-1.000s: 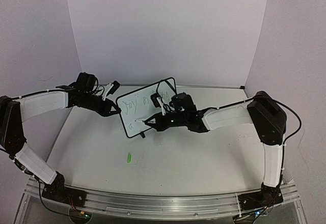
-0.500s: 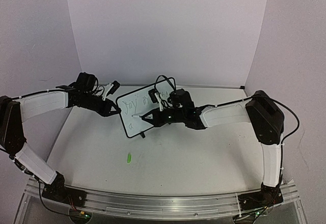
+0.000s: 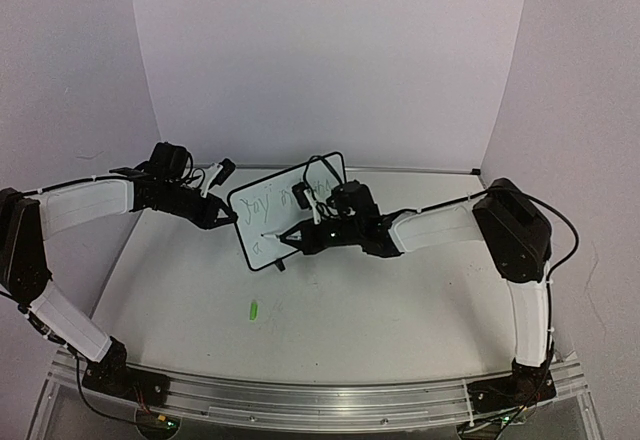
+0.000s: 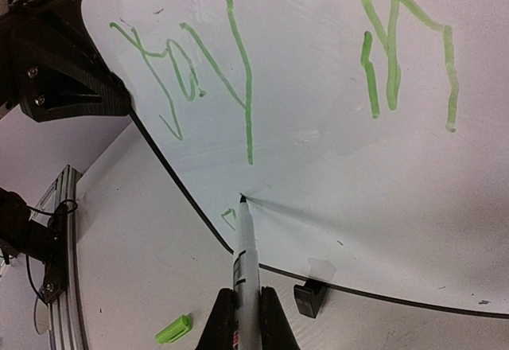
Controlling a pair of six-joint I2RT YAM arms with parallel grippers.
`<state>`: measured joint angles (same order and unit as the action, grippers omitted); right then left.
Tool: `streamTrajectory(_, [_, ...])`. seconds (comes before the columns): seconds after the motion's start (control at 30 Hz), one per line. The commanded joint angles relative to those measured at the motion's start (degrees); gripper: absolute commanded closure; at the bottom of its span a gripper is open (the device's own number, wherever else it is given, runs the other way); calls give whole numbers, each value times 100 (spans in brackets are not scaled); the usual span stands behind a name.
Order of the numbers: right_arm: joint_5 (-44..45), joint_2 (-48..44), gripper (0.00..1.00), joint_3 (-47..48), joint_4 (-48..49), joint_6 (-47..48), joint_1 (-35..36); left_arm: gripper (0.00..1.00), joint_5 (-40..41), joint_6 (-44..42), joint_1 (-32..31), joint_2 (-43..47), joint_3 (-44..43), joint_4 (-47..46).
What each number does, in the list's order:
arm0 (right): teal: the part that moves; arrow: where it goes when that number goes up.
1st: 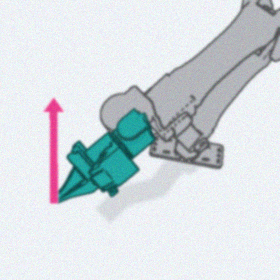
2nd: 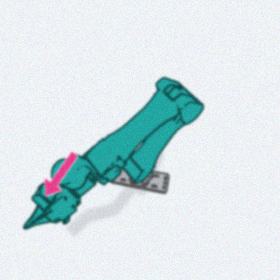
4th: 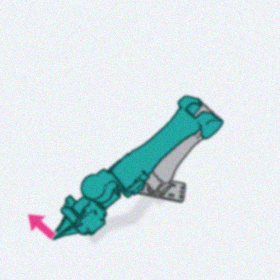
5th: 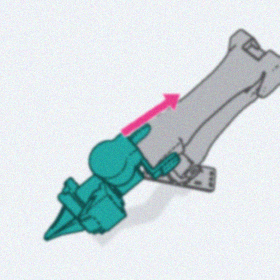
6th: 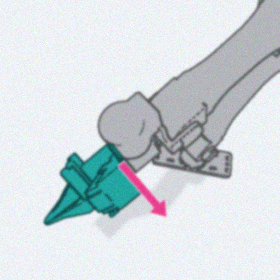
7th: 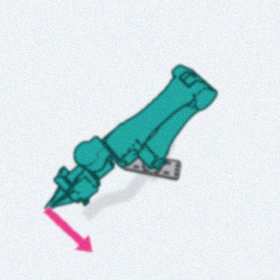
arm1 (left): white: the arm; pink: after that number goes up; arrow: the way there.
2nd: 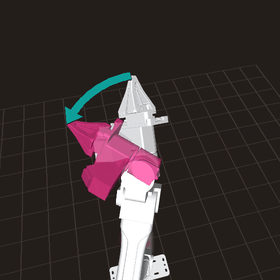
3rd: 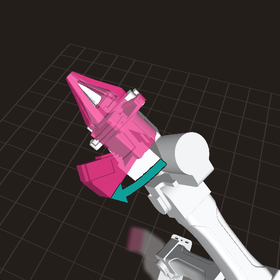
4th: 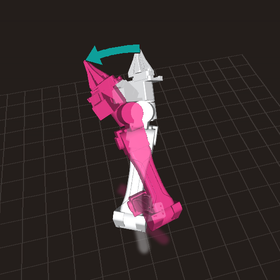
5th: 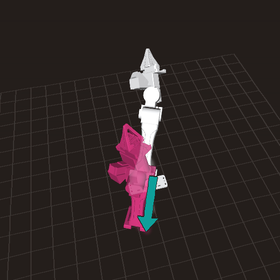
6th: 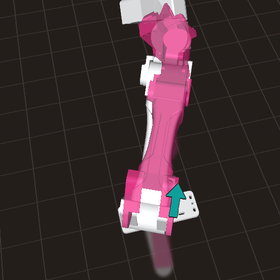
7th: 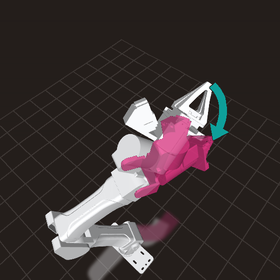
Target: Write a sentence on the whiteboard
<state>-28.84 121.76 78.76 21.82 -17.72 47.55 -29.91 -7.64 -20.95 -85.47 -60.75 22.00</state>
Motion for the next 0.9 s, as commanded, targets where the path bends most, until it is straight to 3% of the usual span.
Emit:
streamTrajectory(0.0, [-36, 177, 100, 54, 120, -91, -27, 100, 150, -88, 3, -22, -235, 29])
streamTrajectory(0.87, [282, -23, 100, -281, 112, -62, -28, 100, 141, -79, 7, -23, -247, 41])
